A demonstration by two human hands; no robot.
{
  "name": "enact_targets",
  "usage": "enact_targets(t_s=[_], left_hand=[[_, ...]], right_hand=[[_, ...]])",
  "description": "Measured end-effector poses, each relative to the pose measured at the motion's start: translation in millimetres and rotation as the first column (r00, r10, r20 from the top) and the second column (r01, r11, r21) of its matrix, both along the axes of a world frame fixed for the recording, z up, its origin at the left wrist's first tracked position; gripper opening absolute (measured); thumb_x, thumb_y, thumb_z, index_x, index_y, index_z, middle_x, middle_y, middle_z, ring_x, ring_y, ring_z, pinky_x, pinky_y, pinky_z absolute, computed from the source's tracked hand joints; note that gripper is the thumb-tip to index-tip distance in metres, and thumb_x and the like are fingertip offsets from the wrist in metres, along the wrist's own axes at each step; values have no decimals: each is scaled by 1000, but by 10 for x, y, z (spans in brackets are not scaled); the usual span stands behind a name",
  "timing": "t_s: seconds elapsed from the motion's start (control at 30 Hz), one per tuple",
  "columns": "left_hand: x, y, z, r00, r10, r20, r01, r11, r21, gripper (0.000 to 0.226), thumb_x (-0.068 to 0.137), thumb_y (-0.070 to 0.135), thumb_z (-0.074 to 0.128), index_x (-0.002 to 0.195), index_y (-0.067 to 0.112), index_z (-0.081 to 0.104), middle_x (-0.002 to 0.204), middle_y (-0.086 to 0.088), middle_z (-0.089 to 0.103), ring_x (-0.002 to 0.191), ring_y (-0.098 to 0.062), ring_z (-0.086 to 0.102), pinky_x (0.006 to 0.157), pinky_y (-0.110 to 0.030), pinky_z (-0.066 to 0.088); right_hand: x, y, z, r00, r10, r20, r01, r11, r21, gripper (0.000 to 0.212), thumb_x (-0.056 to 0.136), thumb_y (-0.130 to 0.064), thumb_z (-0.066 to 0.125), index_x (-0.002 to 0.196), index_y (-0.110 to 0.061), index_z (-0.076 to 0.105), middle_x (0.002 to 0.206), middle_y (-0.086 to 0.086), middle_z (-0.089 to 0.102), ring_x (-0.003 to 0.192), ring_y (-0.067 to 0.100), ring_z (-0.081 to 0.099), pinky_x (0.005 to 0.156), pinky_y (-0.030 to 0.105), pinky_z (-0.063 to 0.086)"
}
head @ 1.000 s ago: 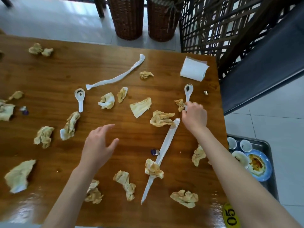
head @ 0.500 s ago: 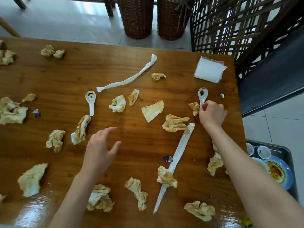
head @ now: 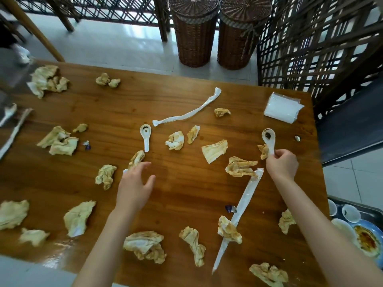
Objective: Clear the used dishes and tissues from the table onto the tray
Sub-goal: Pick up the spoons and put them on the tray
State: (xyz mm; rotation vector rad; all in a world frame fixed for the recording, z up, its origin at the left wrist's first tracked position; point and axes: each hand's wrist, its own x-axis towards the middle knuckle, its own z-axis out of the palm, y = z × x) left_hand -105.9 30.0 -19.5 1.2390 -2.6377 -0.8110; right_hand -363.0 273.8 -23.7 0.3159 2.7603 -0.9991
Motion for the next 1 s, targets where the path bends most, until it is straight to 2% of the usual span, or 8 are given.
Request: enact_targets(t_s=[0.13,0.23,0.33,0.5,0.63,0.7,0.8,1.0], left_hand=[[-217,-316,-54,999,46,-2,-46,996,72,36,89,26,61,125,26,55,121,-1,59,108,-17,55,87,-32,50],[-382,-506,-99,1000,22,-4,-21,984,176,35,91,26,59,125,27,55,123,-3,58,110,-18,55,86,-29,47],[-513,-672,-160,999,-25,35,15,962,273,38,92,29,56,130,30,50,127,-4,55,114,-20,52,93,-34,49],[-627,-959,-273,985,-125,121,62,902,428,42,95,31,50,137,30,44,137,-5,49,121,-22,49,98,-35,46],[-727,-1146,-297,992,-109,69,45,792,609,40,99,26,43,138,21,44,137,-4,49,105,-12,54,88,-27,47],[-761,-1207,-314,991,-103,84,30,789,614,39,99,25,43,137,18,46,135,-5,50,111,-18,54,91,-30,47],[-763,-1253,-353,990,-108,96,39,840,541,36,97,26,45,132,21,52,126,-5,57,104,-25,60,84,-32,51],[-768,-1191,-396,968,-110,225,-15,871,490,35,95,29,43,127,23,57,134,-8,48,120,-29,47,103,-44,41]], right_hand=[[384,-156,80,999,-19,37,23,995,-93,31,92,-12,57,122,-6,56,115,11,62,90,19,60,60,22,47],[678,-293,89,996,-41,83,50,993,-106,28,92,-14,56,119,-9,56,102,4,59,70,7,52,48,17,35],[924,-438,88,991,-70,115,84,989,-119,22,91,-16,56,113,-13,57,86,-5,56,63,6,51,45,19,35],[1231,-706,79,987,-112,120,124,987,-106,19,90,-14,56,109,-13,58,94,-1,57,71,10,53,48,20,35],[1389,-916,62,979,-118,163,139,983,-123,25,91,-14,55,116,-13,57,102,2,59,80,15,57,55,24,46],[1475,-995,55,975,-127,184,151,981,-122,23,91,-15,55,113,-15,57,97,1,58,81,18,59,61,30,51],[1588,-1068,47,977,-111,184,136,982,-130,15,91,-15,54,105,-19,55,87,-5,54,72,11,56,48,21,39],[1743,-1073,91,975,-116,190,143,980,-137,14,92,-13,54,104,-20,53,88,-7,52,69,4,52,45,15,36]])
